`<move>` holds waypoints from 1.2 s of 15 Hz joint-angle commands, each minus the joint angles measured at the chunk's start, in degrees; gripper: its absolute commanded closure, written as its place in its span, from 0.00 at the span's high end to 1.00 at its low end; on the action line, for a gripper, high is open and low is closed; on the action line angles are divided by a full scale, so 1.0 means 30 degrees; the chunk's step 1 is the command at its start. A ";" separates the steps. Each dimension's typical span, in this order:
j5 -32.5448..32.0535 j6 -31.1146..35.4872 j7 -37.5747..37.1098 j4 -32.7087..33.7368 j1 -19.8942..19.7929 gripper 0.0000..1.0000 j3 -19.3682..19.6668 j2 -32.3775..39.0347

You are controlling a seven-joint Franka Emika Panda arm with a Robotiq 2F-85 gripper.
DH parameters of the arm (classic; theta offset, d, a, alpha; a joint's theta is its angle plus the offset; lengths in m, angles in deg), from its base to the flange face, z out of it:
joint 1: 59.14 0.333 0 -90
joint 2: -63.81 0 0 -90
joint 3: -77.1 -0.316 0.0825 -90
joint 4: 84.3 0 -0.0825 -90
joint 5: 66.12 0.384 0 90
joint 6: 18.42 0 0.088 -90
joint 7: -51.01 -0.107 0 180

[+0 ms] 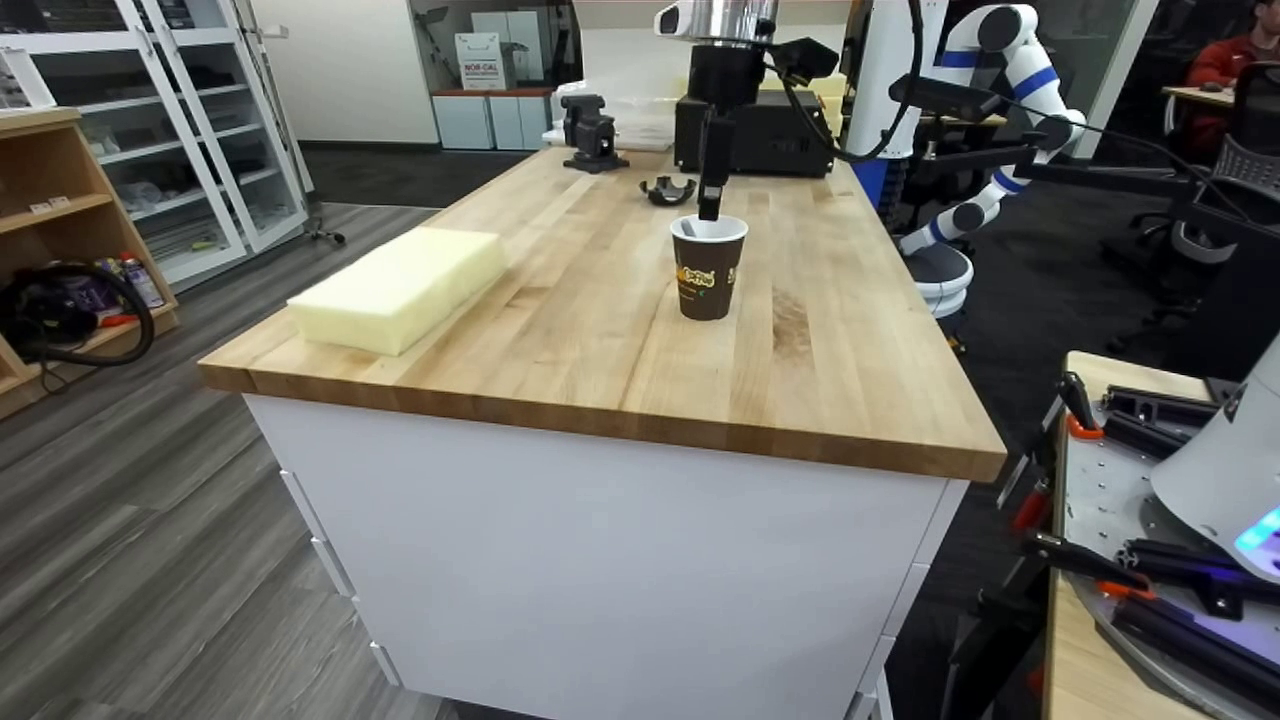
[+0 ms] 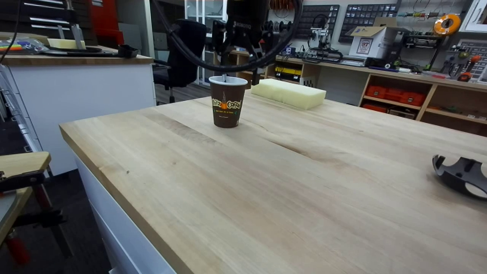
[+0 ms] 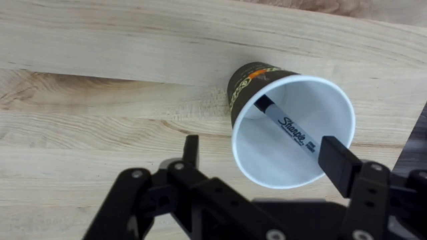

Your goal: Move the brown coffee cup to the right side of the counter

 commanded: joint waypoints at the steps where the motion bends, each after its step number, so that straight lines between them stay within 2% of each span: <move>1: -0.0447 -0.0932 -0.0633 0.0605 -0.0220 0.88 -0.0112 0.0428; 2: -0.0452 -0.1045 -0.0636 0.0674 -0.0237 0.92 -0.0122 0.0525; 3: -0.0405 -0.1121 -0.0550 0.0675 -0.0263 0.90 -0.0133 0.0562; 4: -0.0444 -0.1113 -0.0657 0.0742 -0.0225 0.62 -0.0166 0.0720; 5: -0.0458 -0.1126 -0.0681 0.0766 -0.0216 0.65 -0.0179 0.0767; 6: -0.0514 -0.1133 -0.0718 0.0789 -0.0212 0.63 -0.0183 0.0834; 10: -0.0655 -0.1292 -0.0860 0.0964 -0.0201 0.35 -0.0221 0.1028; 15: -0.1800 -0.1995 -0.1993 0.1273 0.0000 0.03 -0.0244 0.0816; 18: -0.2595 -0.2386 -0.2744 0.1517 0.0072 0.00 -0.0282 0.0500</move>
